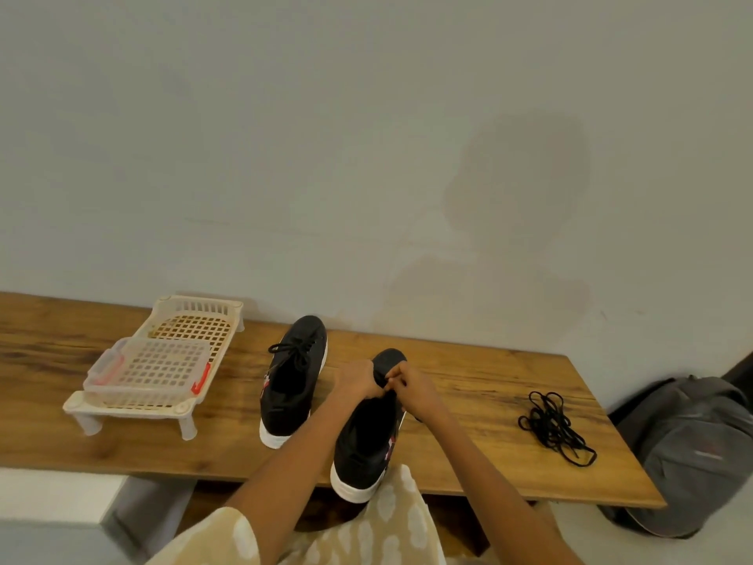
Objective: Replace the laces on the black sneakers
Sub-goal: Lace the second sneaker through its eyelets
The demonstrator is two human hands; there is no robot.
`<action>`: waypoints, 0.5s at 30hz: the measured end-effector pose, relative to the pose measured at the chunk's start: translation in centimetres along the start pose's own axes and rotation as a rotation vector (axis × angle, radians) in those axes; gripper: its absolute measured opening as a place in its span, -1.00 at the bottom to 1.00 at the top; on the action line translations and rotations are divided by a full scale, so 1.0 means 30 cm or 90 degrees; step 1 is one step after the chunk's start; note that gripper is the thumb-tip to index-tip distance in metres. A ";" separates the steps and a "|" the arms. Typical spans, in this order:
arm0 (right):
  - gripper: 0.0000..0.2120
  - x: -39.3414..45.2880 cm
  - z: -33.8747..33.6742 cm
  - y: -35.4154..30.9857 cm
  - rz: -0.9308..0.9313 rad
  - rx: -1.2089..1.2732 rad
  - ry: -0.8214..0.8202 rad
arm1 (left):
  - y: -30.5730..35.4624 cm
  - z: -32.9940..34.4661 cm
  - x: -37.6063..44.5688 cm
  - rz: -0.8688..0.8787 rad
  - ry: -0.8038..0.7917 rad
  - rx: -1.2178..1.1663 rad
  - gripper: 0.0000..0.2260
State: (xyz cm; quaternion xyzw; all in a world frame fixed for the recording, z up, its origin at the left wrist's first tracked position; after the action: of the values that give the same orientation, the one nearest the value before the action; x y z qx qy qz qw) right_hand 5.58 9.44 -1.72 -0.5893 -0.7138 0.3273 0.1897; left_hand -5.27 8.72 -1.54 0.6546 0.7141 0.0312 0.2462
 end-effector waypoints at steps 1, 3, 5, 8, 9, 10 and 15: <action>-0.90 0.001 -0.003 -0.004 -0.010 -0.021 -0.001 | -0.008 -0.005 0.002 -0.002 -0.006 -0.036 -0.80; -0.89 0.006 -0.009 -0.020 -0.028 -0.072 -0.002 | -0.046 -0.022 0.008 -0.020 -0.011 -0.107 -0.83; -0.89 0.016 0.002 -0.031 -0.031 -0.101 -0.010 | -0.088 -0.023 0.008 -0.039 -0.025 -0.173 -0.78; -0.89 0.024 0.035 -0.040 -0.015 -0.123 -0.013 | -0.127 0.010 -0.003 -0.061 -0.063 -0.304 -0.81; -0.88 0.024 0.042 -0.042 -0.012 -0.139 -0.004 | -0.137 0.021 -0.003 -0.068 -0.072 -0.344 -0.84; -0.87 0.023 0.051 -0.045 -0.005 -0.152 0.004 | -0.148 0.031 -0.002 -0.076 -0.077 -0.376 -0.85; -0.82 0.017 0.072 -0.063 0.015 -0.195 0.030 | -0.178 0.058 -0.004 -0.092 -0.101 -0.463 -0.74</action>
State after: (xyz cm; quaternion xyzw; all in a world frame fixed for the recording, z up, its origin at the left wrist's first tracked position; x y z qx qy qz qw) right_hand 2.68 9.23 -2.01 -0.6271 -0.7439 0.2028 0.1105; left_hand -9.50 7.36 -4.99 0.4728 0.6792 0.2147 0.5188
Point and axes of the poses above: each hand's wrist, its own x-axis towards the middle knuckle, its own z-axis out of the palm, y = z × x, the point moved 10 cm from there along x, towards the middle knuckle, and after that the axes turned 1 degree about x, right-handed, at the moved point
